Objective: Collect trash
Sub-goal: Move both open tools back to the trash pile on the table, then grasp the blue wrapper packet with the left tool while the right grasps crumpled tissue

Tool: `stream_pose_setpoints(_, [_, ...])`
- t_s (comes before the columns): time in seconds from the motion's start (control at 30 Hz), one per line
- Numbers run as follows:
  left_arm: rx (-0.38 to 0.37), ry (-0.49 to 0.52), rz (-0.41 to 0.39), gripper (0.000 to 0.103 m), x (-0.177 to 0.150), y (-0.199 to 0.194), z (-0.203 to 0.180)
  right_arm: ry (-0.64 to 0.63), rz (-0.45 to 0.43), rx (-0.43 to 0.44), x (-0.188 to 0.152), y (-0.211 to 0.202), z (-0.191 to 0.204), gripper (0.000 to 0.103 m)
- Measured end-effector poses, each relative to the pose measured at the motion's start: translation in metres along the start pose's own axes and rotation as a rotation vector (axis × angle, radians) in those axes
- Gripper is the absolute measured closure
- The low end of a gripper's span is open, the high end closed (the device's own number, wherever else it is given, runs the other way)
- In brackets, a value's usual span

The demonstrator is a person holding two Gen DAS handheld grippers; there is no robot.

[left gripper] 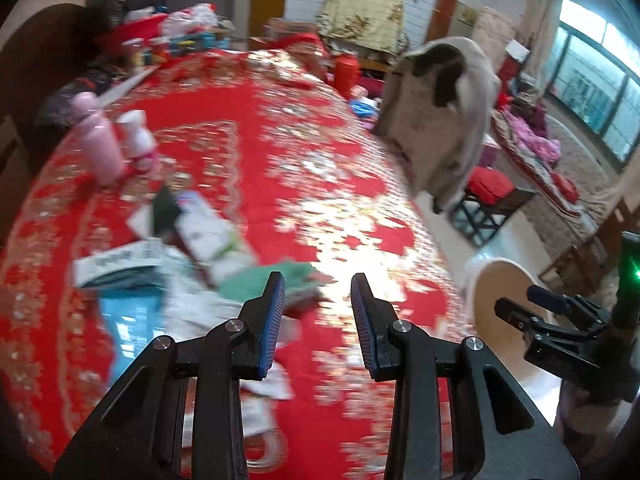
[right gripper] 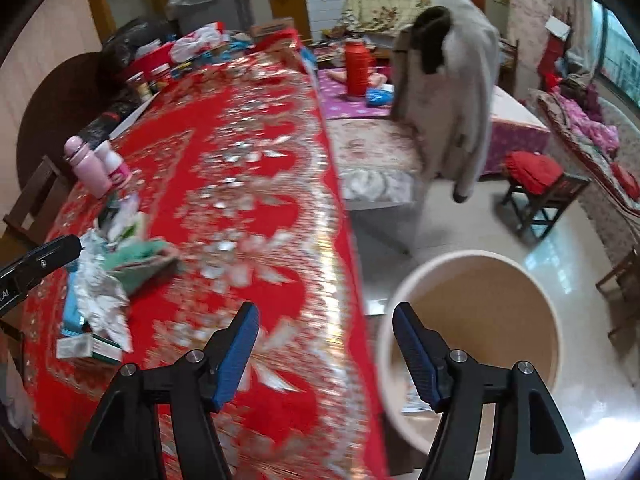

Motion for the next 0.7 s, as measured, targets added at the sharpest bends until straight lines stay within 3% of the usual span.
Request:
stream_pose_setpoints(0.23, [0.076,-0.059,-0.02,0.071,-0.003,-0.014,0.058,-0.072,0.014,0.083,0.01,0.014,0.069,0.034])
stream_pose_setpoints(0.7, [0.141,-0.128,-0.028,0.071,-0.021,-0.034,0.124,-0.15,0.044,0.168,0.016,0.027,0.141,0.03])
Point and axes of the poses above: each gripper's, at about its wrist camera, not at the fingertips, and y roughly the way its jaws point, z to its left, x to its top, the point moved 1 cm from there along y, roughly the way its jaws point, and after that the axes turned 4 degrees about y, right-handed, at the moved point
